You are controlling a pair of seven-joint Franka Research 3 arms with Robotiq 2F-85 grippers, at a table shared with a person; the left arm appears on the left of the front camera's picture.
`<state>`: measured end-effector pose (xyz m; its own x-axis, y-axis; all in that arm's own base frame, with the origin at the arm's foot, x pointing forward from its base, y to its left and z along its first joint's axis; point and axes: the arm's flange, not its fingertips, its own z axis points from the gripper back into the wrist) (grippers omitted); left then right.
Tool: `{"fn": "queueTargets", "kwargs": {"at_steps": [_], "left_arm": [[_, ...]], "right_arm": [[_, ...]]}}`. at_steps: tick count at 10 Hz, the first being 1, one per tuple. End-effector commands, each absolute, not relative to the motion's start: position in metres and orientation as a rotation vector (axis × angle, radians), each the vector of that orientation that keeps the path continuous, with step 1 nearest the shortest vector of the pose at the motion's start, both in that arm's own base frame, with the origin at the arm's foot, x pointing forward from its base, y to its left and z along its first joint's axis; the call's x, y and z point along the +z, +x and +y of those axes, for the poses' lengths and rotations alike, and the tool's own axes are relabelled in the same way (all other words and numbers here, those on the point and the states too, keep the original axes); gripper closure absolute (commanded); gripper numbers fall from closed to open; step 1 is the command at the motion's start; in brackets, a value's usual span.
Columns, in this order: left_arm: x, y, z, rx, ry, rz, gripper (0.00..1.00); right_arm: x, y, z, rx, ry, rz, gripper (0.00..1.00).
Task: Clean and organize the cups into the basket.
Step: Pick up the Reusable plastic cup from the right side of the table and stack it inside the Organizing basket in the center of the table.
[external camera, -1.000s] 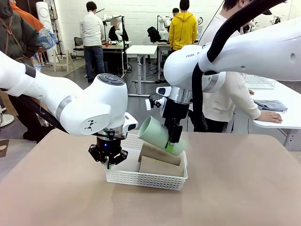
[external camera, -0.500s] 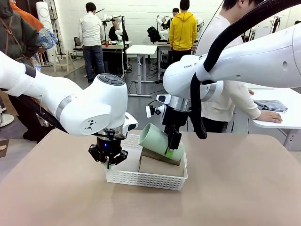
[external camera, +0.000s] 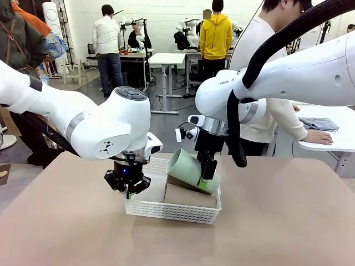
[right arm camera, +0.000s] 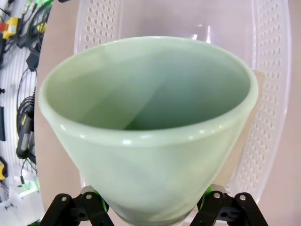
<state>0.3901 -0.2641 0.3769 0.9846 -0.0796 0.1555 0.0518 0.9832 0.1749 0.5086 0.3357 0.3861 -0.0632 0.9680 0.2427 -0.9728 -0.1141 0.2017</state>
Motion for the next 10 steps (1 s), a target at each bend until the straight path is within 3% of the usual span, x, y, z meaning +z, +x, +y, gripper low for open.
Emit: {"fn": "queueTargets", "kwargs": {"at_steps": [1, 2, 3, 7, 10], "left_arm": [[0.374, 0.388, -0.265, -0.071, 0.181, -0.164, 0.98], [0.374, 0.388, -0.265, -0.071, 0.181, -0.164, 0.98], [0.374, 0.388, -0.265, -0.071, 0.181, -0.164, 0.98], [0.374, 0.388, -0.265, -0.071, 0.181, -0.164, 0.98], [0.374, 0.388, -0.265, -0.071, 0.181, -0.164, 0.98]], "right_arm": [[0.386, 0.497, 0.325, 1.660, 0.388, -0.072, 0.19], [0.386, 0.496, 0.324, 1.658, 0.395, -0.079, 0.03], [0.387, 0.495, 0.323, 1.663, 0.395, -0.086, 0.00], [0.406, 0.489, 0.310, 1.647, 0.397, -0.146, 0.00], [0.464, 0.466, 0.272, 1.673, 0.441, -0.354, 0.00]]}}
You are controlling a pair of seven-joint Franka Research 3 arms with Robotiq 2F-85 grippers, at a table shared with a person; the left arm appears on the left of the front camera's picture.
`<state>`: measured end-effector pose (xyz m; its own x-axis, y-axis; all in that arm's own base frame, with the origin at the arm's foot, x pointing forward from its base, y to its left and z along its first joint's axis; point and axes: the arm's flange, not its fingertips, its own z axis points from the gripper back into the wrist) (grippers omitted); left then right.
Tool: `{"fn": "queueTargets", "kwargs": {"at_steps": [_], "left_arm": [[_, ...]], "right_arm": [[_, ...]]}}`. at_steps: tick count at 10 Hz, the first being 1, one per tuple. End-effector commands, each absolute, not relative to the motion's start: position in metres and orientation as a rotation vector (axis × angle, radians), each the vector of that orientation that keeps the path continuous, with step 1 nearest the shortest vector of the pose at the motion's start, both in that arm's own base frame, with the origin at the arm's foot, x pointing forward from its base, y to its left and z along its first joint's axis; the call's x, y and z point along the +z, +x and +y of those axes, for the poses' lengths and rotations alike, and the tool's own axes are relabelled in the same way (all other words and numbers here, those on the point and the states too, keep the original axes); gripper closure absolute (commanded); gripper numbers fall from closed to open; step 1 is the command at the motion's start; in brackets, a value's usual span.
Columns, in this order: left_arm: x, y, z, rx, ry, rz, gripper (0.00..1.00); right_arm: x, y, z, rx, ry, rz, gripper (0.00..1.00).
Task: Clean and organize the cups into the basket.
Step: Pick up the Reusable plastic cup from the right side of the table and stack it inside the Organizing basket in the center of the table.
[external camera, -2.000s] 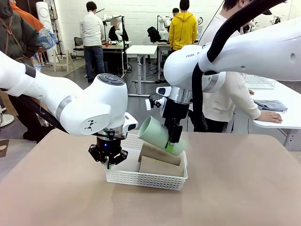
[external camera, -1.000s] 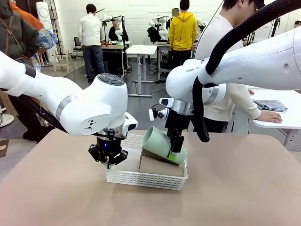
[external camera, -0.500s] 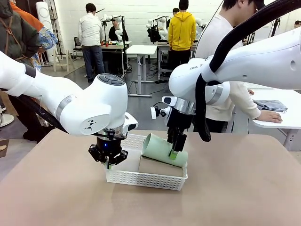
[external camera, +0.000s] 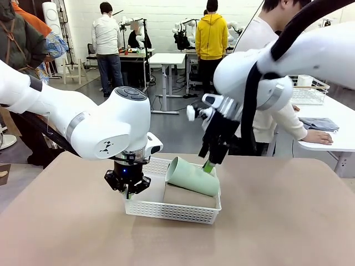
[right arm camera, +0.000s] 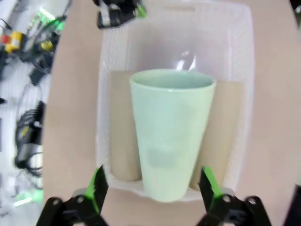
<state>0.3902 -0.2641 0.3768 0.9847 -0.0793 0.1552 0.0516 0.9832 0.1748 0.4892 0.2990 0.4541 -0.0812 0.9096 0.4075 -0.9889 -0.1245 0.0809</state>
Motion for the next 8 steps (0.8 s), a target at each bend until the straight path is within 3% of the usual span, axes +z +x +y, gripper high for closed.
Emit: {"fn": "queueTargets", "kwargs": {"at_steps": [1, 5, 8], "left_arm": [[0.374, 0.388, -0.265, -0.071, 0.181, -0.164, 0.98], [0.374, 0.388, -0.265, -0.071, 0.181, -0.164, 0.98], [0.374, 0.388, -0.265, -0.071, 0.181, -0.164, 0.98]], "right_arm": [[0.490, 0.451, 0.242, 1.672, 0.489, -0.451, 0.00], [0.532, 0.419, 0.095, 1.597, 0.753, -0.786, 0.00], [0.501, 0.417, -0.002, 1.535, 0.884, -0.958, 0.00]]}}
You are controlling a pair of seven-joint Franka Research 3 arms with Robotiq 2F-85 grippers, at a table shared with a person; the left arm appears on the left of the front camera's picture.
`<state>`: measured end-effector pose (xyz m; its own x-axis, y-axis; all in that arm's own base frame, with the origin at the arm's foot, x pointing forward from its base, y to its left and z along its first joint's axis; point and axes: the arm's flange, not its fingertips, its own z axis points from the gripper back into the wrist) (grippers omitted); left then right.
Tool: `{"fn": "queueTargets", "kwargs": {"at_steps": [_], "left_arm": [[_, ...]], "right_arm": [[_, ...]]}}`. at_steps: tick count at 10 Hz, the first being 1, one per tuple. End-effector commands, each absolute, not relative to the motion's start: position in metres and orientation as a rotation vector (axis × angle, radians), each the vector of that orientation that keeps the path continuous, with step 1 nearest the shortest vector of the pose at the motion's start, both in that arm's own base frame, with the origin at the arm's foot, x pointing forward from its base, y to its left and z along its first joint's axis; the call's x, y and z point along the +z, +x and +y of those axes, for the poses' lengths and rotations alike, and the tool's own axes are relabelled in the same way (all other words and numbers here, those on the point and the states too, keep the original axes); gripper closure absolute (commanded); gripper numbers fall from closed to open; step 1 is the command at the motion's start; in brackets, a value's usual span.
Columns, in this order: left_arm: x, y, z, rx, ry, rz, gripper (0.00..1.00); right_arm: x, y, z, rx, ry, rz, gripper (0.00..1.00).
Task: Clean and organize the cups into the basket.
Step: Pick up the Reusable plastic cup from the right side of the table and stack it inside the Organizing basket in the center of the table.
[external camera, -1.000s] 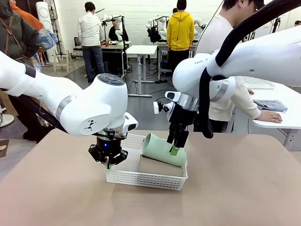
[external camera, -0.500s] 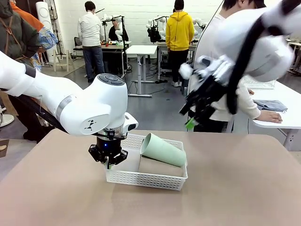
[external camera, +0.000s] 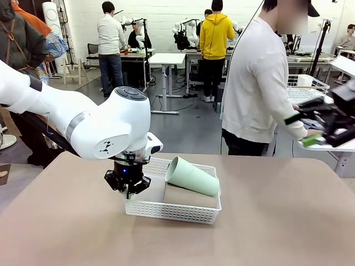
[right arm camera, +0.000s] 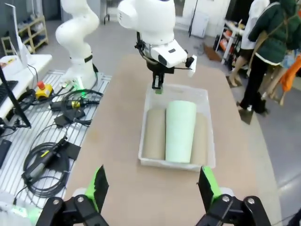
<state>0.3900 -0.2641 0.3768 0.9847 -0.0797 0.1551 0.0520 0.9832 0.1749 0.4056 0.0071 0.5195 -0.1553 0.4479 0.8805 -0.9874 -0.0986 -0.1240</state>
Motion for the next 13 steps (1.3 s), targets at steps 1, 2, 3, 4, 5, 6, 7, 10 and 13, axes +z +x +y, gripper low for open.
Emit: {"fn": "queueTargets", "kwargs": {"at_steps": [1, 2, 3, 4, 5, 6, 7, 10, 13], "left_arm": [[0.374, 0.388, -0.265, -0.071, 0.181, -0.164, 0.98], [0.374, 0.388, -0.265, -0.071, 0.181, -0.164, 0.98], [0.374, 0.388, -0.265, -0.071, 0.181, -0.164, 0.98], [0.374, 0.388, -0.265, -0.071, 0.181, -0.164, 0.98], [0.374, 0.388, -0.265, -0.071, 0.181, -0.164, 0.98], [0.374, 0.388, -0.265, -0.071, 0.181, -0.164, 0.98], [0.374, 0.388, -0.265, -0.071, 0.181, -0.164, 0.98], [0.374, 0.388, -0.265, -0.071, 0.181, -0.164, 0.98], [0.374, 0.388, -0.265, -0.071, 0.181, -0.164, 0.98]], "right_arm": [[0.483, 0.417, -0.029, 1.511, 0.904, -0.996, 0.00], [0.468, 0.417, -0.048, 1.503, 0.912, -1.024, 0.00], [0.452, 0.418, -0.061, 1.468, 0.936, -1.048, 0.00], [0.436, 0.421, -0.068, 1.422, 0.953, -1.054, 0.00], [0.420, 0.424, -0.070, 1.388, 0.970, -1.027, 0.00], [0.411, 0.426, -0.069, 1.369, 0.974, -1.021, 0.00], [0.407, 0.428, -0.065, 1.351, 0.960, -0.995, 0.00], [0.403, 0.424, -0.073, 1.379, 0.972, -0.987, 0.00], [0.403, 0.424, -0.073, 1.379, 0.972, -0.987, 0.00]]}}
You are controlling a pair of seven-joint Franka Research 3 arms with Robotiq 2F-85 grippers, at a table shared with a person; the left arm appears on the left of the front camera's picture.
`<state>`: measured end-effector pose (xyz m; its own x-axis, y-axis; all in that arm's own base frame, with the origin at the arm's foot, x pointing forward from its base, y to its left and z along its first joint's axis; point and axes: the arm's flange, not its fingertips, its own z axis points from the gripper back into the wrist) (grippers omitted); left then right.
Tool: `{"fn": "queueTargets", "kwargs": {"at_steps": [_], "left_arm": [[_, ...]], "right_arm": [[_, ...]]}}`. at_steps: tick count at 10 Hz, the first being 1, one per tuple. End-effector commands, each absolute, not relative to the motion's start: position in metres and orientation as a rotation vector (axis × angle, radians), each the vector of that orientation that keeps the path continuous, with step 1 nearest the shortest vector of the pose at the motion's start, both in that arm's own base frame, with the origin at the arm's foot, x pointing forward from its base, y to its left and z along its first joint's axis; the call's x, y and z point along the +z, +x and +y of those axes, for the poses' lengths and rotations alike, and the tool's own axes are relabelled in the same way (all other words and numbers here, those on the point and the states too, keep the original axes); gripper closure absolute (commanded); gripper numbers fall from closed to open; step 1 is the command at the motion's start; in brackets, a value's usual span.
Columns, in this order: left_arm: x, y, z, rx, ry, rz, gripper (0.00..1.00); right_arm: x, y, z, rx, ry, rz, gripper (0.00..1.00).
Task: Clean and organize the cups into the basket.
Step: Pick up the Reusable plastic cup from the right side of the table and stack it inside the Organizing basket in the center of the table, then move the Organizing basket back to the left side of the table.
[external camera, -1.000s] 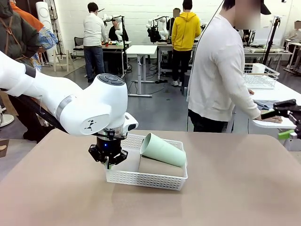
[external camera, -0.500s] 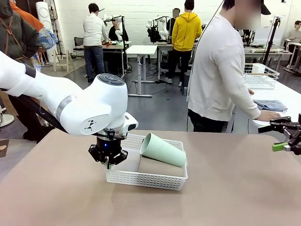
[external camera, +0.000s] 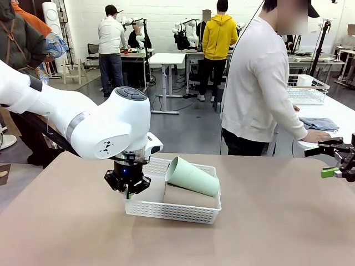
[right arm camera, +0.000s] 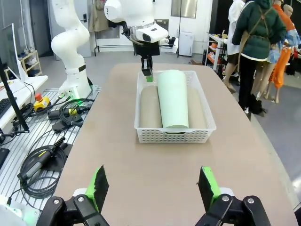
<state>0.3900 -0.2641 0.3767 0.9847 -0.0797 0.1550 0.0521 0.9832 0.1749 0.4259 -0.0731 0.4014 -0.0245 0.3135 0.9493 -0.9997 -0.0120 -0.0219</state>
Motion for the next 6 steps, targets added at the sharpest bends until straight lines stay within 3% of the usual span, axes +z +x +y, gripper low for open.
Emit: {"fn": "queueTargets", "kwargs": {"at_steps": [1, 6], "left_arm": [[0.3743, 0.3882, -0.2650, -0.071, 0.181, -0.164, 0.98], [0.3743, 0.3882, -0.2650, -0.071, 0.181, -0.164, 0.98]], "right_arm": [[0.4029, 0.4240, -0.0733, 1.379, 0.972, -0.987, 0.00], [0.4029, 0.4240, -0.0733, 1.379, 0.972, -0.987, 0.00]]}}
